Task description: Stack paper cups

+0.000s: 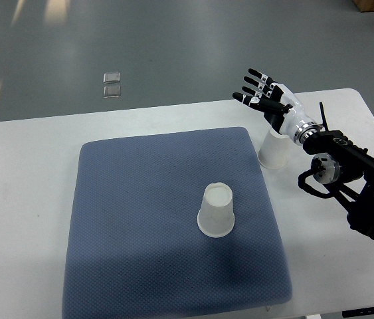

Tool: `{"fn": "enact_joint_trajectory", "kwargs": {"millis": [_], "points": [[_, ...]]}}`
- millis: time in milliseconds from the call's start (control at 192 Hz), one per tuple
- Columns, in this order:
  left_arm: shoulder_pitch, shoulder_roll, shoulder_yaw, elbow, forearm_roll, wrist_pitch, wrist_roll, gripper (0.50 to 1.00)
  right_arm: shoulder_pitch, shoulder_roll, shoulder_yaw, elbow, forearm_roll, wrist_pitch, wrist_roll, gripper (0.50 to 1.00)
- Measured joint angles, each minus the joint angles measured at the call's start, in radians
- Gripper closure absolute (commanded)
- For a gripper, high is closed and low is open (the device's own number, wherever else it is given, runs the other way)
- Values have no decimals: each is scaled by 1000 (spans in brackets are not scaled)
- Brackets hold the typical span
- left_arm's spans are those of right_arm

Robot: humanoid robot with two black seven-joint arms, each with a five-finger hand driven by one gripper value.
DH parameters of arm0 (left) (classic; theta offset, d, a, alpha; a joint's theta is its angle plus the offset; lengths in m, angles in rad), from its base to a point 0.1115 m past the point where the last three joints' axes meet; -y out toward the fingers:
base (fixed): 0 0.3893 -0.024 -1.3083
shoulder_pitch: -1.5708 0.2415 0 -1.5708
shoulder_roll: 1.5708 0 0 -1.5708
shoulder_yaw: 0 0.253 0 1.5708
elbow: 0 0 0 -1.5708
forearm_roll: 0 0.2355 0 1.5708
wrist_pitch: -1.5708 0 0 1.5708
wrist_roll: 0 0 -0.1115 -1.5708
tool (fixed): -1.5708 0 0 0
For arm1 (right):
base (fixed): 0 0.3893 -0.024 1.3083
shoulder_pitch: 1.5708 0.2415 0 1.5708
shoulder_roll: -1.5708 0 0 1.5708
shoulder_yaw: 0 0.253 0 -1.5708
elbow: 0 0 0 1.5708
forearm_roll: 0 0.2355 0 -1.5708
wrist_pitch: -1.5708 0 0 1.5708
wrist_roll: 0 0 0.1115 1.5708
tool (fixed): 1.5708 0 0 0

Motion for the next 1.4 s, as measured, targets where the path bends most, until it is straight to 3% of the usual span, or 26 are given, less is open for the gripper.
{"fn": "enact_joint_trajectory", "kwargs": {"millis": [302,765,1400], "points": [[0,0,-9,0,-2,3,-3,500,3,-1,-1,4,1,2,1,581],[0,0,0,8,-1,2,0,500,8,-5,1,-1,1,73,1,583],[0,0,0,11,-1,2,-1,500,9,-5,27,-2,15,75,4,587]]}}
